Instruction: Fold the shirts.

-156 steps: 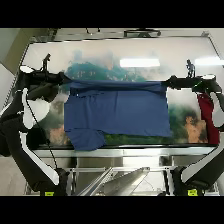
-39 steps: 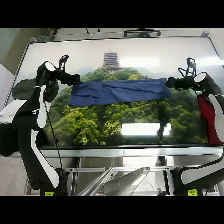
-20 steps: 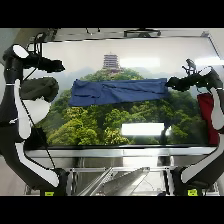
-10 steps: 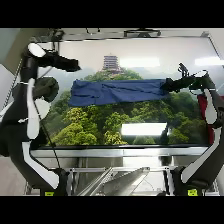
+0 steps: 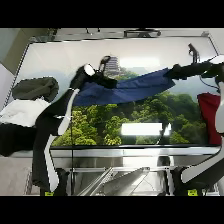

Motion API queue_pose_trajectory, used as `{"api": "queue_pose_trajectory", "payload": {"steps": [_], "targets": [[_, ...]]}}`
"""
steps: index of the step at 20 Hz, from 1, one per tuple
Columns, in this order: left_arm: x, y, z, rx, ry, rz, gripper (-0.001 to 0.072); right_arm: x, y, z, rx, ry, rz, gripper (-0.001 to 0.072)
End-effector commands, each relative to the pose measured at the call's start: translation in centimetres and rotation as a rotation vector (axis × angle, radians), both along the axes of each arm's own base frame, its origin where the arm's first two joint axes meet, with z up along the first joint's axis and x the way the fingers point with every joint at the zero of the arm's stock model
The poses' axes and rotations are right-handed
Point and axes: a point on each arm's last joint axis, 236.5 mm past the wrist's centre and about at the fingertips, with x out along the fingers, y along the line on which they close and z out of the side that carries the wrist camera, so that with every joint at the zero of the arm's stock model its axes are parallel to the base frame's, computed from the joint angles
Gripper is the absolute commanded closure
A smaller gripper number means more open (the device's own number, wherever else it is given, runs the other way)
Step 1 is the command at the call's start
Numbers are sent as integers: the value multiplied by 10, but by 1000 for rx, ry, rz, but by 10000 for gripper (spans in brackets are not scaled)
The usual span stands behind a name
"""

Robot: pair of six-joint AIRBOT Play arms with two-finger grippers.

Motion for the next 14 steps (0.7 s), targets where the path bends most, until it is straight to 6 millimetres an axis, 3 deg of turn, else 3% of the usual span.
{"api": "queue_pose_trajectory", "payload": {"steps": [1,4,7,11,13,14], "targets": [[-12,-43,-25,-32,6,-4,688,-32,28,66,57,-67,104,697],[-15,-51,-32,-47,17,0,689,-45,44,84,50,-89,149,697],[-9,-52,-31,-56,0,15,687,-47,61,87,64,-81,165,697],[-9,-64,-20,-131,21,39,687,-43,91,89,64,-107,188,697],[-12,-60,-13,-150,51,37,687,-40,106,91,73,-101,179,697],[-14,-53,1,-172,78,29,688,-40,114,91,79,-97,175,697]]}}
